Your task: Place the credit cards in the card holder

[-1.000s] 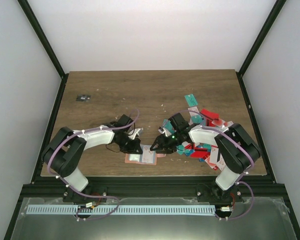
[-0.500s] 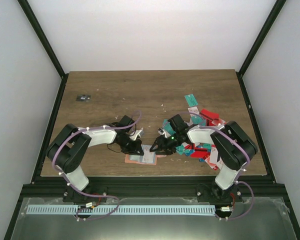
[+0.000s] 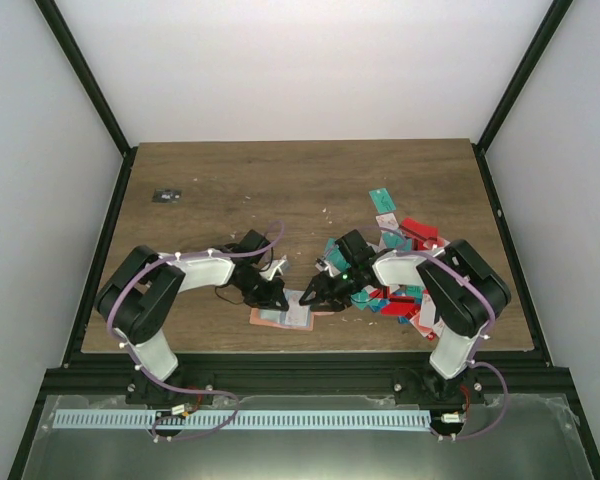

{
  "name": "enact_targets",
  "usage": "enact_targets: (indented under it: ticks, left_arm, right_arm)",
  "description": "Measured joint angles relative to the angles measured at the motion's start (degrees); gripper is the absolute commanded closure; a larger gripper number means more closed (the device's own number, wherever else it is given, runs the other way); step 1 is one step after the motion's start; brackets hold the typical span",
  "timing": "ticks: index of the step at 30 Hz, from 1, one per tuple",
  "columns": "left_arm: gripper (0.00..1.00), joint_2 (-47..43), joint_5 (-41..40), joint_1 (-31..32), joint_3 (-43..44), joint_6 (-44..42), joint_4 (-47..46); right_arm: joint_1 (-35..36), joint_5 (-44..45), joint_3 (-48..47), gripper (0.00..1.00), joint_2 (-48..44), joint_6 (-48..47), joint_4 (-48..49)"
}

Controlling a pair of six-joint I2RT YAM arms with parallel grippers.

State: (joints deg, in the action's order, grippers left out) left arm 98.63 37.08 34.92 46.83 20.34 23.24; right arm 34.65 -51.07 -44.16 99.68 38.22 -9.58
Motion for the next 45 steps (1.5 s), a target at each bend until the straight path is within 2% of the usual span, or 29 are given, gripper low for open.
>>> enact_targets:
  ticks: [8, 18, 45]
  left_arm:
    - [0.96, 0.04, 0.09, -0.04, 0.00, 0.00, -0.02]
    - [0.96, 0.04, 0.09, -0.04, 0.00, 0.09, -0.04]
    - [0.96, -0.02, 0.07, -0.04, -0.07, -0.02, -0.13]
  right_arm:
    - [0.04, -0.55, -1.18, 0.53, 0.17, -1.20, -1.60]
    - [0.04, 2.27, -3.82, 0.53, -0.63, -3.98, -8.41]
    - [0.04, 0.74, -3.82, 0.53, 0.68, -3.63, -6.10]
